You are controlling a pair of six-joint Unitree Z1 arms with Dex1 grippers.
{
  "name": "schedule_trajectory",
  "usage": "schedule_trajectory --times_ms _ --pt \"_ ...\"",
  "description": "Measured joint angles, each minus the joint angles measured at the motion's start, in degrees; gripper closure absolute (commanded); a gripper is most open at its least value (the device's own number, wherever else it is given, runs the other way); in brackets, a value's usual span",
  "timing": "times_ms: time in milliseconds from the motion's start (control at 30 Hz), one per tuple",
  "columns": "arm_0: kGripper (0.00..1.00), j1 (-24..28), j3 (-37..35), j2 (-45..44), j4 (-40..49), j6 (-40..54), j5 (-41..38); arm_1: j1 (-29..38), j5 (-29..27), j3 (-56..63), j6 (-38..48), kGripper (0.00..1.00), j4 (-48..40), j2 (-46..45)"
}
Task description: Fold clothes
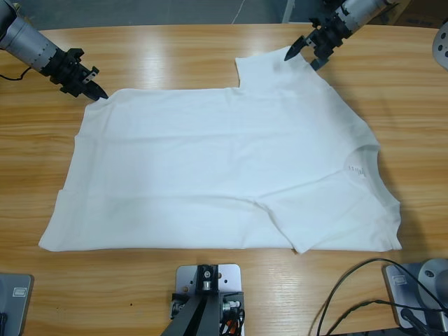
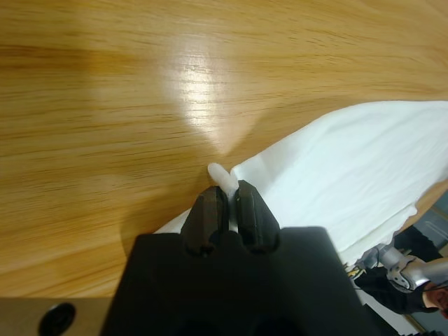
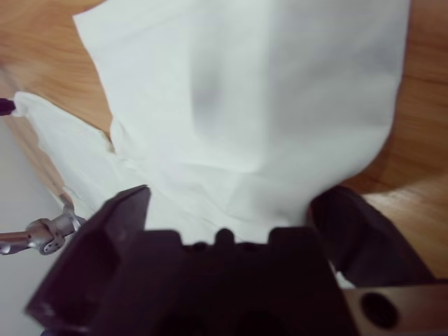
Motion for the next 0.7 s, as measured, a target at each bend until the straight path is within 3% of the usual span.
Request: schedule_trajectory --times_ms 33,133,200,267,333,700 --pt "1.000 0.0 0.0 0.0 0.0 0.0 0.0 0.0 -0.3 0.0 0.0 0.761 0.1 0.0" --pt "1.000 0.0 0.0 0.0 0.1 0.0 0.0 -0.2 -1.3 0.0 0.0 0.781 0.4 0.1" --pt "1.000 0.0 0.0 0.0 0.1 0.1 0.0 -0.4 -1.9 0.0 0.0 0.884 0.5 0.1" --pt "1.000 0.0 0.0 0.0 0.1 0.2 0.0 -0.7 -2.4 0.0 0.0 0.893 0.5 0.1" --pt "1.000 0.0 0.0 0.0 0.1 0.2 0.0 -1.0 -2.9 0.0 0.0 1.000 0.5 0.1" --pt "1.000 0.0 -0.4 0.0 0.4 0.3 -0.1 -1.9 -4.1 0.0 0.5 1.000 0.4 0.1"
